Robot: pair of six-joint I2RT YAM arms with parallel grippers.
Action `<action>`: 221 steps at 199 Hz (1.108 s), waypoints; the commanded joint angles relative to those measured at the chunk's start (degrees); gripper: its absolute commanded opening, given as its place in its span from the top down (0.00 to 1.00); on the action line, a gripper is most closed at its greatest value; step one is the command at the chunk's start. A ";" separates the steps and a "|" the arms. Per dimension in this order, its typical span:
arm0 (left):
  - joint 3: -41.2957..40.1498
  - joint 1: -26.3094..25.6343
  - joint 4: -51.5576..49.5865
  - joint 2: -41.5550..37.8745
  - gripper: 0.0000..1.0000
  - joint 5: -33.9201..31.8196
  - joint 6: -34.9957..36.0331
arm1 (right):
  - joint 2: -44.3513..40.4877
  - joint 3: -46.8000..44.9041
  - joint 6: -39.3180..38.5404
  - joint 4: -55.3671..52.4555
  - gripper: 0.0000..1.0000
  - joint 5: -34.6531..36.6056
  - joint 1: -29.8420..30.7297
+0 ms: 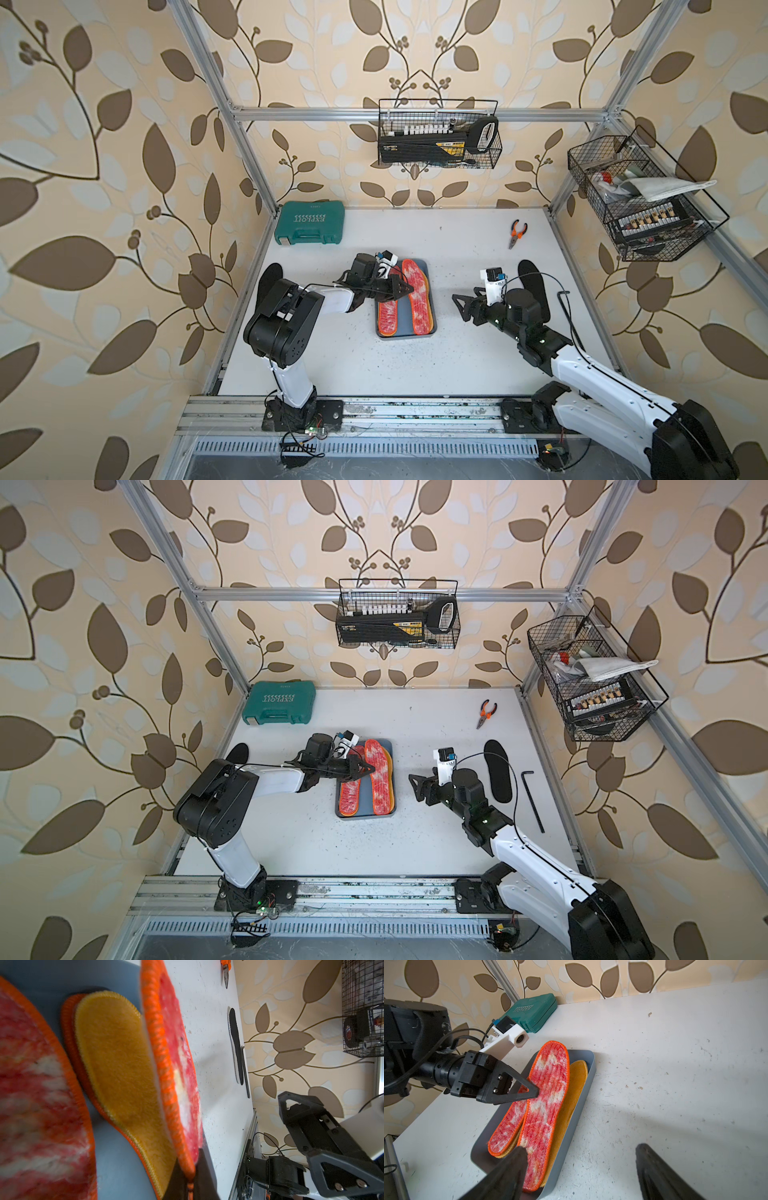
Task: Put the insoles into the storage box
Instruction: Place the insole in the storage box.
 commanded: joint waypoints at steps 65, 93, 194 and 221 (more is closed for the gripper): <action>1.98 0.29 7.97 4.14 1.00 3.50 -5.26 | 1.27 2.74 0.42 -0.74 0.16 0.98 0.31; 2.43 -0.07 6.82 4.28 1.00 2.69 -4.20 | 1.13 2.61 0.28 -0.77 0.16 0.98 0.32; 5.59 -0.19 2.66 6.96 1.00 2.60 -1.25 | 1.39 2.88 0.20 -1.13 0.16 0.98 0.31; 6.18 -0.17 1.30 7.52 0.99 2.33 -0.33 | 1.48 2.99 0.15 -1.23 0.16 0.82 0.32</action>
